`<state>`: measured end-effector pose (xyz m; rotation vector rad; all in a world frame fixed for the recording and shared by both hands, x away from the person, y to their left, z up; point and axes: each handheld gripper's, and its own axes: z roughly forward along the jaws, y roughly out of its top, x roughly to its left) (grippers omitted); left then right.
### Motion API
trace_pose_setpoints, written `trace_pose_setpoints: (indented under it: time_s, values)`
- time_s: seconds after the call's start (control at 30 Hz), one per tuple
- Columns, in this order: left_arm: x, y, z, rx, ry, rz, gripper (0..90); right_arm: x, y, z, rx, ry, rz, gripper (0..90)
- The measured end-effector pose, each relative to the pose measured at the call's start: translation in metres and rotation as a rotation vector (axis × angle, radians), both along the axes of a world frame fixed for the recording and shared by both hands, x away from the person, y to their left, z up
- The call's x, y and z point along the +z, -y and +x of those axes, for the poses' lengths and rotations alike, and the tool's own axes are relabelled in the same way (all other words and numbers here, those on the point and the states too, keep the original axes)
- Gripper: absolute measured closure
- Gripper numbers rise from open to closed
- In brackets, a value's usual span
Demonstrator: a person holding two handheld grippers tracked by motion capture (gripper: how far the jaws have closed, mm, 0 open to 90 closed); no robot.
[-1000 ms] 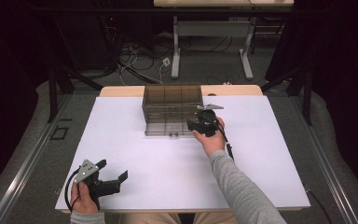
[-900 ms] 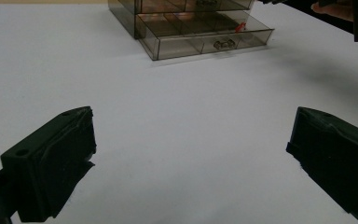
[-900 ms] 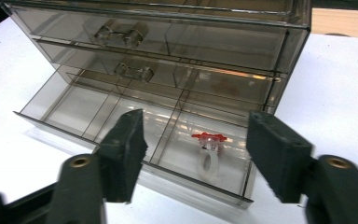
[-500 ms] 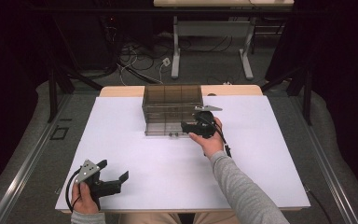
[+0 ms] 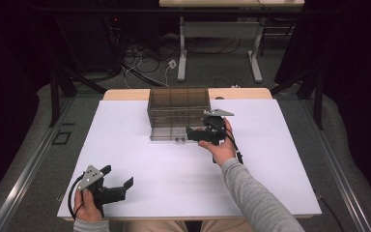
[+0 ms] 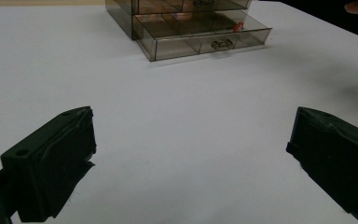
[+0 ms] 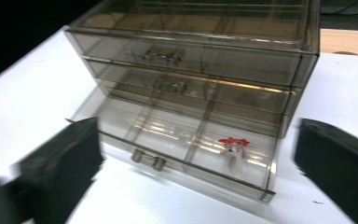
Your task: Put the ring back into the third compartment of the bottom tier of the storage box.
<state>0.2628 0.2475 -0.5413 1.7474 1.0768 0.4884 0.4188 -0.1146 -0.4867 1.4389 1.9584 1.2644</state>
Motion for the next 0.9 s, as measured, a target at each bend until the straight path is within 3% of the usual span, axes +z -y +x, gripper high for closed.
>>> trace_pose_setpoints:
  time_s: [0.33, 0.43, 0.57, 0.9]
  values:
    - [0.0, 0.0, -0.001, 0.003, -0.001, -0.002, 1.2, 0.009, 0.004, -0.012, 0.048, 0.012, 0.0, 0.0]
    - [0.0, 0.0, -0.001, 0.004, -0.001, -0.002, 1.1, 0.01, 0.004, -0.02, 0.071, 0.042, -0.035, 0.0]
    - [0.0, 0.0, -0.001, 0.007, 0.001, -0.007, 1.2, 0.011, 0.004, -0.025, 0.08, 0.048, -0.049, 0.0]
    - [0.0, 0.001, -0.001, 0.007, -0.001, -0.007, 1.2, 0.023, 0.017, -0.045, 0.12, 0.078, -0.015, 0.0]
